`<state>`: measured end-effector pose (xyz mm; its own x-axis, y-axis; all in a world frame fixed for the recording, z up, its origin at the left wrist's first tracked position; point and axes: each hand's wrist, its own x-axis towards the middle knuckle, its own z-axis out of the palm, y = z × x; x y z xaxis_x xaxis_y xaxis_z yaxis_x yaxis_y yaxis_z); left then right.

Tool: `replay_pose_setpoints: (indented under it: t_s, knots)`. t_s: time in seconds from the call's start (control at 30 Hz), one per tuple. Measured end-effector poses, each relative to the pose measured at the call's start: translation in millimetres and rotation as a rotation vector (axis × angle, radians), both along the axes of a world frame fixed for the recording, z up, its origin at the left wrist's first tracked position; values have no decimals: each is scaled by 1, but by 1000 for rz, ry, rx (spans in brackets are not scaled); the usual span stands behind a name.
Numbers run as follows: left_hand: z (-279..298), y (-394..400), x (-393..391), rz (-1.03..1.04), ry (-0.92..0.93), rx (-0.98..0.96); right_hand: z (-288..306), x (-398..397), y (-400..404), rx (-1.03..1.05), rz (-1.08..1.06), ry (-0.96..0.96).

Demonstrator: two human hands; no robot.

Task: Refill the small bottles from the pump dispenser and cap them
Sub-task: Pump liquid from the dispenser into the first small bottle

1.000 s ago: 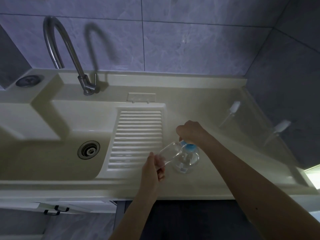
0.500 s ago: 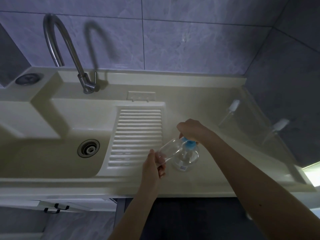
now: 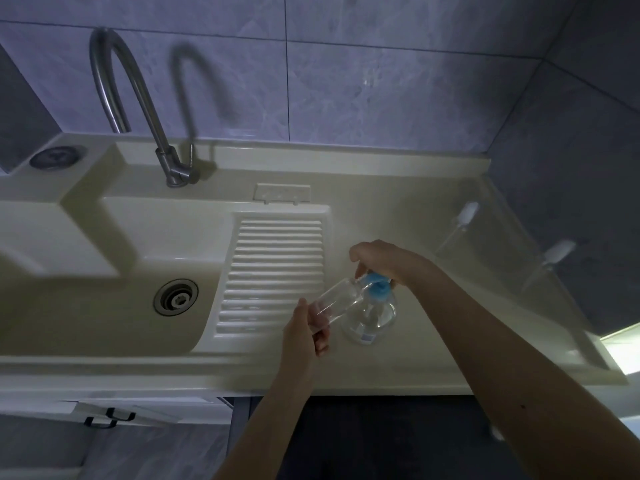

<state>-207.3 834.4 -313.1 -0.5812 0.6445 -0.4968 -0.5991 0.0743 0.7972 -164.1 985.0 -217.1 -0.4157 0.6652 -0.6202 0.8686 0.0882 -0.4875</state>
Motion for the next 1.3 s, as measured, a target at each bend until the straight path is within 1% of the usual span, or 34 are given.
replay_pose_setpoints:
  t_s: [0.1, 0.17, 0.23, 0.3, 0.47, 0.63, 0.73, 0.8, 0.9, 1.0, 1.1, 1.3]
  knots:
    - [0, 1, -1, -1, -11, 4, 11, 2, -1, -95, 19, -32]
    - [-1, 2, -1, -8, -6, 15, 9, 1, -1, -114, 3, -21]
    - [-3, 2, -1, -16, -6, 18, 1, 0, 0, -68, -28, 17]
    - [-5, 3, -1, -12, -10, 19, -7, 0, 1, 22, -35, 43]
    - [-5, 3, 2, 33, -21, -11, -17, 1, 0, 204, 34, 6]
    - [-4, 3, -2, 27, -22, -8, -17, -1, -1, 232, 18, -5]
    - [-4, 4, 0, 36, -30, -8, -18, -1, -2, 173, -21, 27]
    - [-5, 4, 2, 25, -41, -3, -9, 0, -3, 74, -45, 49]
    - [-6, 3, 3, 18, -34, 4, 6, 4, -5, -97, -4, 50]
    - [-5, 3, 3, 19, -28, 9, 6, 6, -3, -122, 3, 40]
    - [-4, 4, 3, 26, -41, 13, 0, 4, -3, -71, 13, 13]
    - [-8, 3, 3, 33, -39, -13, -12, 4, -3, 168, 38, -28]
